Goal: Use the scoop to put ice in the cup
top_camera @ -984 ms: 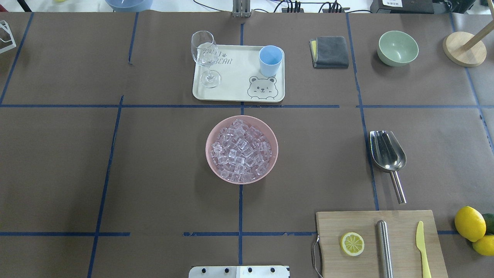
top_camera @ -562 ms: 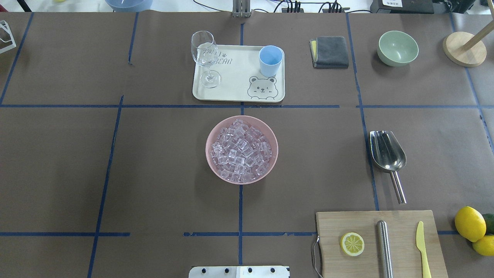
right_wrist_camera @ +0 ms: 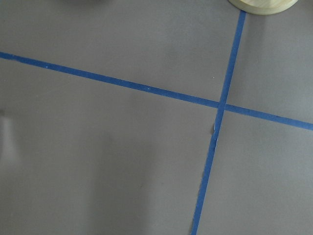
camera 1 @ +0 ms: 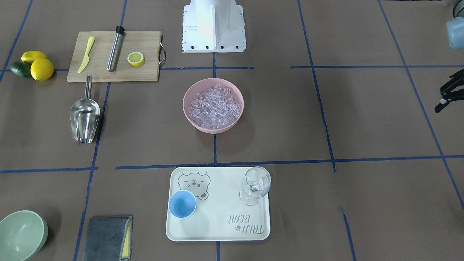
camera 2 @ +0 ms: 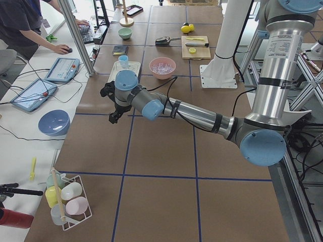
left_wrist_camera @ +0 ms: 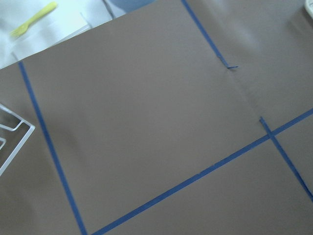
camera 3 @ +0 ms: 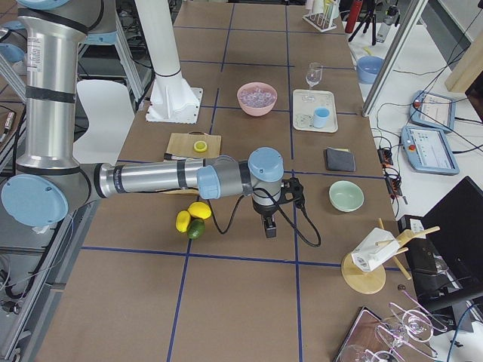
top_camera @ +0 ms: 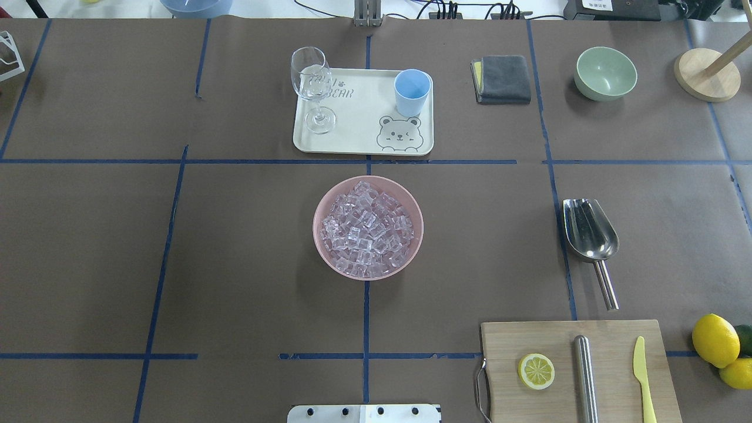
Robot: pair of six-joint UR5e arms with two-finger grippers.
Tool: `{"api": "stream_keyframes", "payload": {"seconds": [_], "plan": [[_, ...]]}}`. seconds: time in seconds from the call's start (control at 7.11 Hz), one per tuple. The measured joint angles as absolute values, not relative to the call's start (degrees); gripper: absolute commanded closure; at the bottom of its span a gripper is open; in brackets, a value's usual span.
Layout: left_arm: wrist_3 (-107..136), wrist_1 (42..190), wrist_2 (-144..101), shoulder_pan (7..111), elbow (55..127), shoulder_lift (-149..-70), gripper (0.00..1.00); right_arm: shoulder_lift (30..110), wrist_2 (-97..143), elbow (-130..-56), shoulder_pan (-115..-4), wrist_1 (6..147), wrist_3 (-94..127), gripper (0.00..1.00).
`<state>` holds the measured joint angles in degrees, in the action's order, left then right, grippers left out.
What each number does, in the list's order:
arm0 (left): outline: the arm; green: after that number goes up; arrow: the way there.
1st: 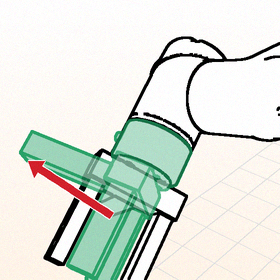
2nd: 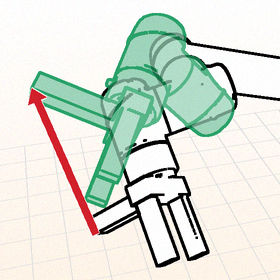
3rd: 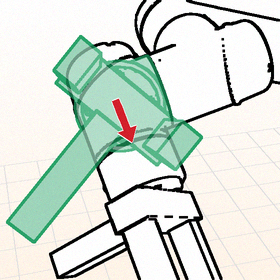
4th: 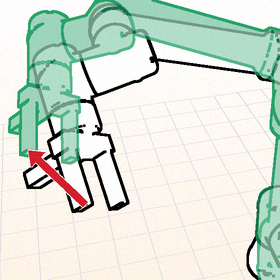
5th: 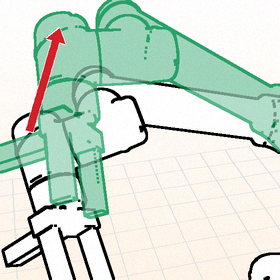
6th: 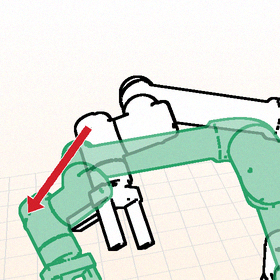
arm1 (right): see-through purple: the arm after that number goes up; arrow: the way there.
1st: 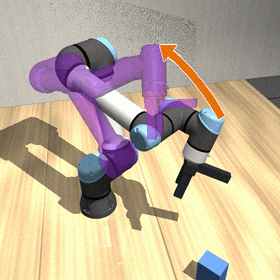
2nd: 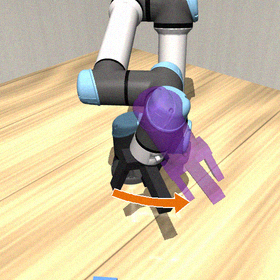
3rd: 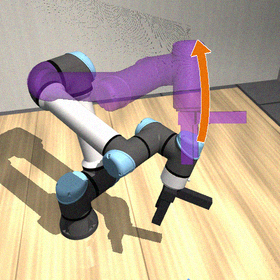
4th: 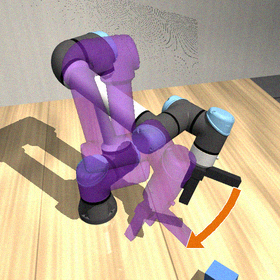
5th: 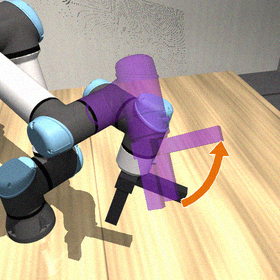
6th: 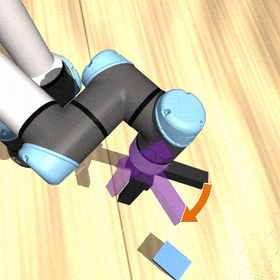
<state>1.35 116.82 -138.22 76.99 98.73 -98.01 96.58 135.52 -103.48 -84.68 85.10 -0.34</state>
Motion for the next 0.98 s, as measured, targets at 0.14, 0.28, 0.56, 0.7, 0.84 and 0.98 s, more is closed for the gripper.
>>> {"api": "stream_keyframes", "payload": {"seconds": [0.14,0.28,0.56,0.7,0.84,0.98], "plan": [[1.8,122.6,-138.1,73.2,98.4,-98.1,0.00,96.3,135.6,-103.7,-84.0,85.1,1.0,0.00],[1.8,127.6,-138.0,69.4,98.3,-98.5,0.00,96.1,135.7,-103.8,-83.6,85.1,1.7,0.00],[1.9,137.0,-134.7,60.9,97.6,-100.2,0.00,96.0,135.7,-104.3,-83.3,85.1,2.1,0.00],[2.0,142.1,-129.7,55.1,97.1,-101.9,0.00,96.0,135.8,-104.6,-83.3,85.1,2.1,0.00],[2.1,145.2,-124.7,49.1,96.7,-103.9,0.00,96.0,135.8,-104.9,-83.3,85.1,2.1,0.00],[2.2,146.6,-121.7,44.3,96.0,-105.3,0.00,96.0,135.9,-105.4,-82.9,85.1,2.4,0.00]]}}
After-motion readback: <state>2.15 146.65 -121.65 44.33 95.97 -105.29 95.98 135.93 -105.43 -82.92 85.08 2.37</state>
